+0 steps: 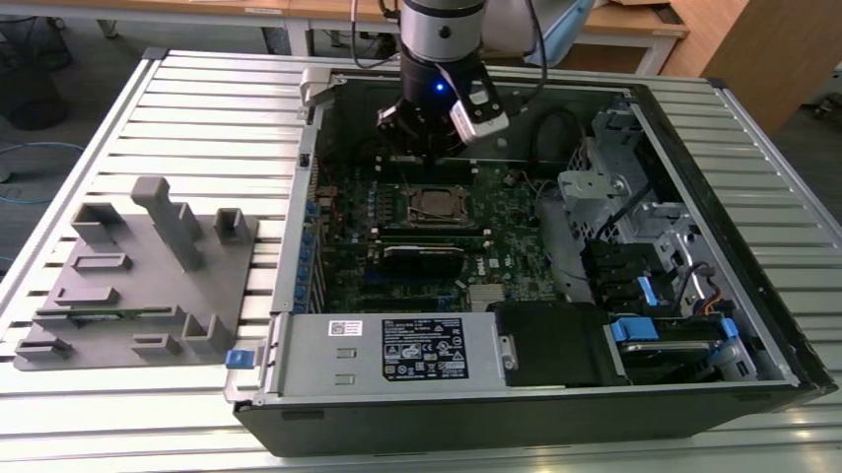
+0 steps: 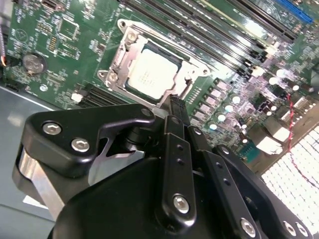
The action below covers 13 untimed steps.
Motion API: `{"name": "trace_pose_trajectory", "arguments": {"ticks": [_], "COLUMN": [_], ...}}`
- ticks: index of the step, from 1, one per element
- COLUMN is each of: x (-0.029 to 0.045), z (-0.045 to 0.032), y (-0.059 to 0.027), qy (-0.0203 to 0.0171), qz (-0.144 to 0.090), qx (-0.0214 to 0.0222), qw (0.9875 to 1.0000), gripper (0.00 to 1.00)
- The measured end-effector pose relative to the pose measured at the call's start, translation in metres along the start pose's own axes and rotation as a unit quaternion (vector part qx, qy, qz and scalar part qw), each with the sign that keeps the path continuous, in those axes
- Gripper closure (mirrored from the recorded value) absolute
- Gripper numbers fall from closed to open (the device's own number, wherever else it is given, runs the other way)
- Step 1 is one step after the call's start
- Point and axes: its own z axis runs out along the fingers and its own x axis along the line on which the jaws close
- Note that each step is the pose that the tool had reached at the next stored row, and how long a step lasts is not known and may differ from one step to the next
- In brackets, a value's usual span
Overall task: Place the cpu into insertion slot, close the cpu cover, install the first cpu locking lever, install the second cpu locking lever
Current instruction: 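Install the first cpu locking lever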
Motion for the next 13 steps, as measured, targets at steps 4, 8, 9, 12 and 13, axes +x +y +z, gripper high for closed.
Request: {"name": "trace_pose_trajectory", "arguments": {"ticks": [4, 8, 9, 12, 13], "x": [0.0085, 0.01, 0.0102, 0.0108, 0.0113], "z": [-0.0003, -0.0003, -0.0003, -0.0004, -0.0004], "y": [0.0, -0.0001, -0.0001, -0.0001, -0.0001], "qy": [-0.002, -0.0023, -0.0023, -0.0023, -0.0023], "qz": [0.0, 0.0, 0.0, 0.0, 0.0], "qx": [0.0, 0.0, 0.0, -0.0001, -0.0001], "qw": [1.0, 1.0, 1.0, 1.0, 1.0], "gripper": [0.89, 0.89, 0.89, 0.89, 0.89]}}
